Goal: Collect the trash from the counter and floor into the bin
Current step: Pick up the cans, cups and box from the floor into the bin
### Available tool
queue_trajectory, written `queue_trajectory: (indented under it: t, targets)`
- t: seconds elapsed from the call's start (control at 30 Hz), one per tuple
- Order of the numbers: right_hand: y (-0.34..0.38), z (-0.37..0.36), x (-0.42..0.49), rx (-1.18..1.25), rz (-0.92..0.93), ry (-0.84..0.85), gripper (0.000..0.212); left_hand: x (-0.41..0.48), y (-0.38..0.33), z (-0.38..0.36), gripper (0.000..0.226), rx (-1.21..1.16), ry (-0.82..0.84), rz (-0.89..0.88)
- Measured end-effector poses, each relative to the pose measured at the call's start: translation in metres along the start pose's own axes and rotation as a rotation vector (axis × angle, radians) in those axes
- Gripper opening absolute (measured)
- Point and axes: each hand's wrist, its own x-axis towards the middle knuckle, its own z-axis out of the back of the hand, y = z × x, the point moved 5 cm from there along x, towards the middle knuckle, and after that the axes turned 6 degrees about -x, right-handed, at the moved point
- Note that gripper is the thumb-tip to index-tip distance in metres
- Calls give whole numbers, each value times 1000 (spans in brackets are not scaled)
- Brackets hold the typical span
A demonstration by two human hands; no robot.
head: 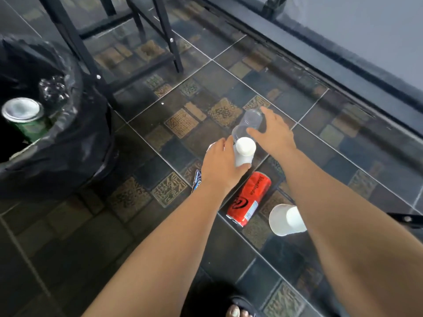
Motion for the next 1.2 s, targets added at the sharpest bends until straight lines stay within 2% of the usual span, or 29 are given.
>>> queue_trajectory:
  t: [0.1, 0.3, 0.5, 0.63, 0.87, 1.2]
  targets:
    - [6, -8, 7, 29, 10, 1, 73, 14, -5, -17, 82, -24, 2, 27]
    - [6, -11, 12, 133, 0, -83, 47, 24, -8, -32, 55, -158, -44, 82]
    - [5, 22, 5, 299, -29, -249, 51, 18, -8, -16, 54, -304, -93, 119]
    - [17, 45, -1, 386, -28, -353, 53, 10, -14, 15, 55, -341, -156, 38]
    - [71, 68, -19, 436, 58, -402, 53, -17, -2, 94, 51, -441, -384, 9]
    - [229, 85, -62, 656, 311, -429, 52, -70, 51, 234, 59, -476, -820, 7]
